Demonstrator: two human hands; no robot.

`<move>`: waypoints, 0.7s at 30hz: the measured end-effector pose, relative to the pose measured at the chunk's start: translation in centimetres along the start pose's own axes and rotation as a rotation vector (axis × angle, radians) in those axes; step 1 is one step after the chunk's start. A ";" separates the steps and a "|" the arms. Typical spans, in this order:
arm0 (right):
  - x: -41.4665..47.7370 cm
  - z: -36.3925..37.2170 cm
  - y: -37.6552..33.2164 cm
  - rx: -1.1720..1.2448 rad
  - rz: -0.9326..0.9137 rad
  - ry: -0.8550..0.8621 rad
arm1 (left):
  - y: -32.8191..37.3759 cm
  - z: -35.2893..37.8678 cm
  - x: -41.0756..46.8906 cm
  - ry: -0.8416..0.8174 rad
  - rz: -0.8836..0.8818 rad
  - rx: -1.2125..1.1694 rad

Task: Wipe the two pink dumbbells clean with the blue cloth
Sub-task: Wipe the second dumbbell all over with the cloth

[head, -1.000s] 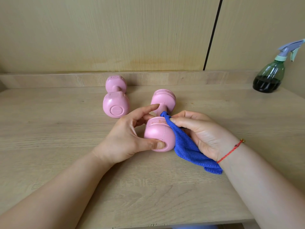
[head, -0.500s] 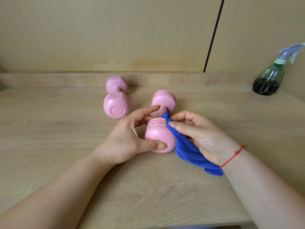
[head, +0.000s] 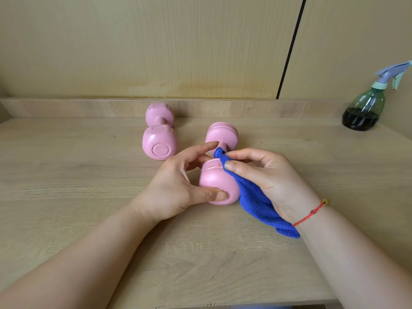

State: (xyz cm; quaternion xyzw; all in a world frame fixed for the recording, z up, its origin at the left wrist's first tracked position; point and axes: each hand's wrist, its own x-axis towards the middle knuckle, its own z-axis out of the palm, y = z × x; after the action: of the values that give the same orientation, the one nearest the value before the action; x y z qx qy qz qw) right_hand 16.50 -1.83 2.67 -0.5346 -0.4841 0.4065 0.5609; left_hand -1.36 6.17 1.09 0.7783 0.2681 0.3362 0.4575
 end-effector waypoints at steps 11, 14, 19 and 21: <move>0.3 -0.5 0.4 0.076 0.068 0.023 | 0.1 0.7 0.0 0.009 0.001 0.028; 0.3 -0.5 0.3 0.087 0.093 0.001 | 0.0 0.7 0.0 0.012 -0.007 0.015; 0.9 -0.2 0.7 0.025 0.075 0.114 | 0.0 0.8 -0.1 0.029 -0.020 0.031; 0.8 -0.4 0.8 0.018 0.066 0.119 | 0.0 1.0 -0.1 0.026 -0.017 0.030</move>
State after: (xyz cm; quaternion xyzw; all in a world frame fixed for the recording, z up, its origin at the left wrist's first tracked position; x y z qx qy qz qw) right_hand 17.15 -1.06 1.96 -0.5685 -0.4283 0.3965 0.5797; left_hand -0.66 5.62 0.73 0.7782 0.2858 0.3385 0.4451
